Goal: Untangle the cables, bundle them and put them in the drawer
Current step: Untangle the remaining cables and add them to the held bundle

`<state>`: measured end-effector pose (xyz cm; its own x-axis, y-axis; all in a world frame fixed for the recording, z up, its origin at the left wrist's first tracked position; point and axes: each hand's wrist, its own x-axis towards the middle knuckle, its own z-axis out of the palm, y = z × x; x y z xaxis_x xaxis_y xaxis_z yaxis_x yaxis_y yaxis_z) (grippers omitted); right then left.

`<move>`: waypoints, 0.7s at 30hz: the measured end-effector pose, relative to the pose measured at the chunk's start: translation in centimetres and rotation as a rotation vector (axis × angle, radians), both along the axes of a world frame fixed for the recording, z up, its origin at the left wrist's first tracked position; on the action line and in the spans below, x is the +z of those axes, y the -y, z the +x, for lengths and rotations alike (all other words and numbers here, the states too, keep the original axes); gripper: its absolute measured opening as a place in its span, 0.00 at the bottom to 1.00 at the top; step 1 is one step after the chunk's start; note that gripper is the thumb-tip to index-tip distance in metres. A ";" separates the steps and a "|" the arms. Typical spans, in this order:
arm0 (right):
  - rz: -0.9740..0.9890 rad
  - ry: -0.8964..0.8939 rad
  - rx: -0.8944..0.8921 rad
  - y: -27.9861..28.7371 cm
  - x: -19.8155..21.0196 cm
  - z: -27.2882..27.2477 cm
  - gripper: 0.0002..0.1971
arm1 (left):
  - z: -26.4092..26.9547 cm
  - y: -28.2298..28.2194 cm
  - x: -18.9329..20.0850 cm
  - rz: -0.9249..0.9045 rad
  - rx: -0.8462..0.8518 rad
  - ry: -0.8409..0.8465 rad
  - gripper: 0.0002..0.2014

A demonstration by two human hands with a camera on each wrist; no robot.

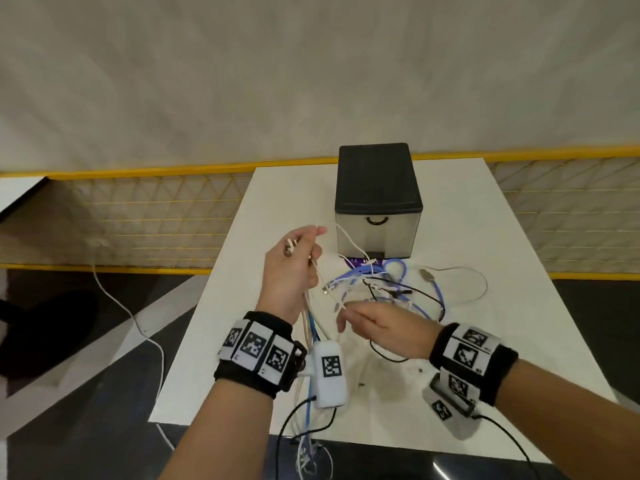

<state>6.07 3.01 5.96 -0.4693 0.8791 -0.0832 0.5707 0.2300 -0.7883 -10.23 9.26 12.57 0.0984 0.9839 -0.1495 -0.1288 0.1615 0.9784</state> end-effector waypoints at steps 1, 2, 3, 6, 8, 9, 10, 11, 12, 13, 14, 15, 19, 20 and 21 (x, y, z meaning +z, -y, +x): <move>-0.135 -0.154 -0.071 0.4 -0.5 0.3 0.17 | -0.3 -0.1 0.5 0.039 -0.018 0.000 0.10; -0.245 -0.308 -0.171 0.4 -0.6 0.5 0.19 | -0.5 -0.1 0.8 0.072 -0.053 -0.014 0.10; -0.325 -0.454 -0.265 -0.1 -0.4 0.7 0.20 | -0.8 0.1 1.1 0.093 -0.096 -0.040 0.10; -0.424 -0.886 -0.456 -2.8 2.3 1.0 0.24 | -0.8 1.0 0.9 0.106 -0.226 -0.163 0.10; -0.400 -1.146 -0.530 -4.7 5.1 1.7 0.18 | -0.9 1.8 0.1 0.114 -0.286 -0.285 0.09; -0.401 -1.270 -0.570 -5.5 6.6 2.1 0.16 | -1.1 2.1 -0.4 0.126 -0.306 -0.357 0.09; -0.408 -1.356 -0.616 -6.2 7.8 2.5 0.15 | -1.3 2.3 -1.0 0.137 -0.320 -0.433 0.09; -0.406 -1.385 -0.647 -6.7 8.7 2.9 0.15 | -1.7 2.5 -1.6 0.142 -0.328 -0.507 0.08; -0.392 -1.351 -0.662 -7.0 9.4 3.3 0.16 | -2.0 2.6 -2.1 0.138 -0.334 -0.575 0.08; -0.376 -1.297 -0.655 -7.0 9.8 3.3 0.16 | -2.3 2.6 -2.5 0.126 -0.342 -0.631 0.09; -0.354 -1.239 -0.634 -7.0 10.0 3.2 0.17 | -2.6 2.5 -2.9 0.112 -0.354 -0.673 0.09; -0.333 -1.195 -0.610 -6.8 10.0 3.0 0.17 | -2.8 2.4 -3.1 0.102 -0.362 -0.708 0.09; -0.234 -1.130 -0.567 -5.7 9.7 1.5 0.17 | -3.3 1.8 -3.5 0.107 -0.374 -0.857 0.09; -0.209 -1.132 -0.564 -5.6 9.7 1.4 0.17 | -3.5 1.7 -3.6 0.115 -0.391 -0.891 0.09; -0.184 -1.134 -0.557 -5.5 9.9 1.3 0.17 | -3.7 1.6 -3.7 0.113 -0.418 -0.921 0.10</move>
<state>7.37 8.54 15.83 0.0700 0.9973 -0.0211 -0.4567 0.0133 -0.8895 -13.90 7.62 8.90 0.3312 0.9100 -0.2493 0.7281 -0.0784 0.6809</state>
